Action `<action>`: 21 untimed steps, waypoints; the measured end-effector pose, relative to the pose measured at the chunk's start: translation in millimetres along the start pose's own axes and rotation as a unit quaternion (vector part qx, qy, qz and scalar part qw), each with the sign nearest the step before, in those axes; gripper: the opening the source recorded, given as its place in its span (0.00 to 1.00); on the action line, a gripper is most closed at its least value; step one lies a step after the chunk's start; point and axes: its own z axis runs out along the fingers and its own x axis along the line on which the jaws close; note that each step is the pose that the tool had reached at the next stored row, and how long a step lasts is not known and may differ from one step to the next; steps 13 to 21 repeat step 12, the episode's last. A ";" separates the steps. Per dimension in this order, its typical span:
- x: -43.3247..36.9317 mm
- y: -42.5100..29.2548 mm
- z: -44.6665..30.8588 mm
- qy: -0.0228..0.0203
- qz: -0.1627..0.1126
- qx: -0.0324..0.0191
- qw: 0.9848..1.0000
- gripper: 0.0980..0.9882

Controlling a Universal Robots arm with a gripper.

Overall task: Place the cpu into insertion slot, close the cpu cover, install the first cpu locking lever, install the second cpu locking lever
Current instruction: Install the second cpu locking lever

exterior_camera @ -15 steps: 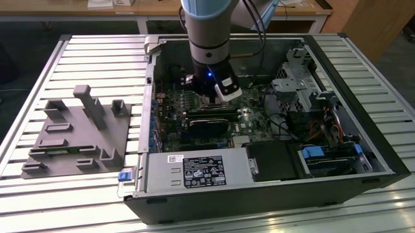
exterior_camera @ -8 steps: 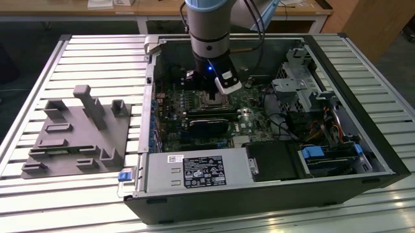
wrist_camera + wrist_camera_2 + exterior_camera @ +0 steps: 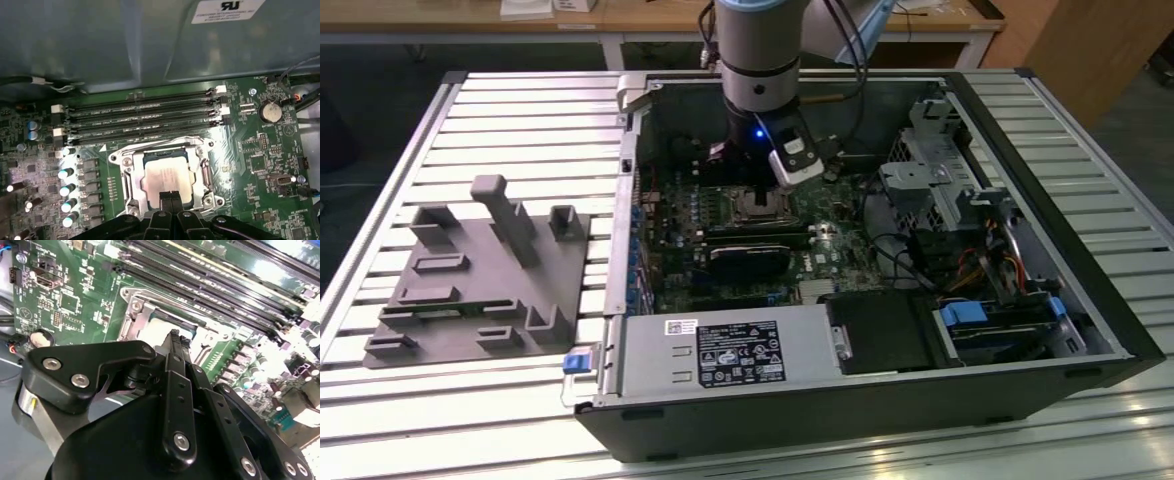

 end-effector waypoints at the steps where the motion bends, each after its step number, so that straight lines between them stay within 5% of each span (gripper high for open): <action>1: -1.3 0.9 0.5 0.001 0.000 0.000 1.000 0.01; 21: -4.2 1.9 1.2 0.003 -0.003 -0.001 1.000 0.01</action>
